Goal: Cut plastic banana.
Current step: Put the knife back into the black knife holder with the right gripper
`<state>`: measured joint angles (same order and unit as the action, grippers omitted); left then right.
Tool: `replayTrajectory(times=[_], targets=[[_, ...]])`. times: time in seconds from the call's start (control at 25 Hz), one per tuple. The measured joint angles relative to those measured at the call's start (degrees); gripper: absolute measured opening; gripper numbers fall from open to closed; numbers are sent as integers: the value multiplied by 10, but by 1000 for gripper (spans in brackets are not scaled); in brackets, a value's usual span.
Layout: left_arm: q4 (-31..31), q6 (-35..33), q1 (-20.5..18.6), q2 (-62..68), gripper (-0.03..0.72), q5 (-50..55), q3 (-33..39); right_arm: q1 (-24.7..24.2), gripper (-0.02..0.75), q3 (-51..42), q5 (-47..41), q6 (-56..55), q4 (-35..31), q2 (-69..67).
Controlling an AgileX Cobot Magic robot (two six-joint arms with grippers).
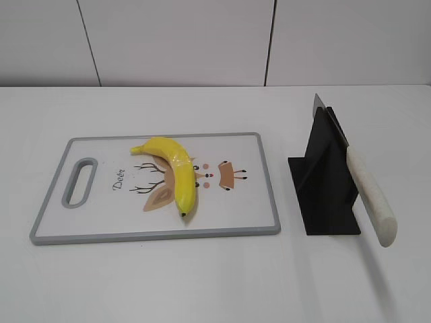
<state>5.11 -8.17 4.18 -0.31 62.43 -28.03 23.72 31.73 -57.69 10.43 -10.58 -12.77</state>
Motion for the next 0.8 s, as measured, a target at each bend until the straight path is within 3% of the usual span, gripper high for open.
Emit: replayTrajectory(times=[0.48,0.64,0.8], targets=[[0,0,0,0,585,0,0,-15,569,-1,19,0,-2,98],[0,0,0,0,583,0,0,-50,569,-1,25,0,-2,126],[0,0,0,0,583,0,0,-116,569,-1,29,0,-2,130]])
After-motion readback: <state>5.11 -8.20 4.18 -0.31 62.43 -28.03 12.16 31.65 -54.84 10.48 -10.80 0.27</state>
